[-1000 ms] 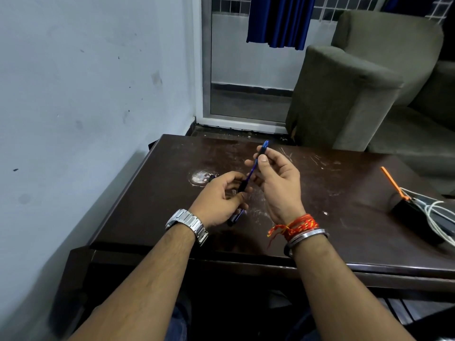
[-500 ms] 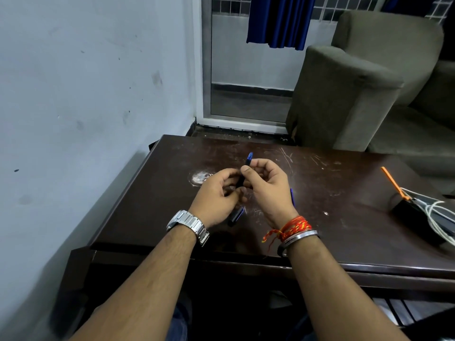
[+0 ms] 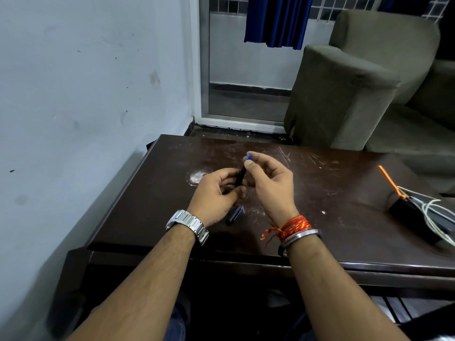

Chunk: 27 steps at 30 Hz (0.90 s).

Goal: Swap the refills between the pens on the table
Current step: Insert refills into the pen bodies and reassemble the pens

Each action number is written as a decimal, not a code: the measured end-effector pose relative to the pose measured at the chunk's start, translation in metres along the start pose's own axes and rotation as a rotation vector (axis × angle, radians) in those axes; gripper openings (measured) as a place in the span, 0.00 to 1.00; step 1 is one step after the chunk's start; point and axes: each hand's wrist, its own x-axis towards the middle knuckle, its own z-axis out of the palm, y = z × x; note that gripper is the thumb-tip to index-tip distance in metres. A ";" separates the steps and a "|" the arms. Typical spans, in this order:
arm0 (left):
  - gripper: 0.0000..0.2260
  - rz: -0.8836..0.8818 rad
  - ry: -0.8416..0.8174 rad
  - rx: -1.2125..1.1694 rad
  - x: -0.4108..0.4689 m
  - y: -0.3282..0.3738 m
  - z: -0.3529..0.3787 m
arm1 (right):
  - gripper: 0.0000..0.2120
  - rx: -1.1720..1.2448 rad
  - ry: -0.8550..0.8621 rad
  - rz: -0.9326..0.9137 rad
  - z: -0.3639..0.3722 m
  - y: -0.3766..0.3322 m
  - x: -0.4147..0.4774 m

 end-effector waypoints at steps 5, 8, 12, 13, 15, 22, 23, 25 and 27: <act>0.16 0.001 -0.007 0.032 0.000 -0.001 0.000 | 0.10 -0.032 0.050 -0.040 -0.002 0.005 0.003; 0.15 -0.005 -0.014 0.008 -0.001 -0.001 0.001 | 0.11 0.024 0.032 0.006 -0.002 0.004 0.003; 0.15 0.004 -0.025 0.036 -0.001 0.001 0.001 | 0.06 -0.033 0.026 -0.005 -0.002 0.007 0.003; 0.15 0.004 -0.029 0.045 -0.001 0.002 0.002 | 0.08 -0.050 0.029 -0.022 -0.002 0.008 0.003; 0.16 0.003 -0.025 0.053 -0.003 0.002 0.002 | 0.11 -0.050 0.030 -0.011 -0.002 0.008 0.003; 0.16 0.019 0.016 0.081 -0.001 0.001 0.001 | 0.11 -0.110 0.066 -0.031 -0.003 0.013 0.004; 0.16 0.014 0.015 0.083 -0.001 0.001 0.001 | 0.13 -0.118 0.084 -0.030 -0.003 0.013 0.004; 0.16 -0.003 0.010 0.066 -0.001 0.001 0.001 | 0.10 -0.078 0.078 -0.015 -0.002 0.011 0.004; 0.15 -0.002 0.006 0.065 0.000 -0.001 0.001 | 0.05 -0.052 0.042 -0.002 -0.001 0.009 0.002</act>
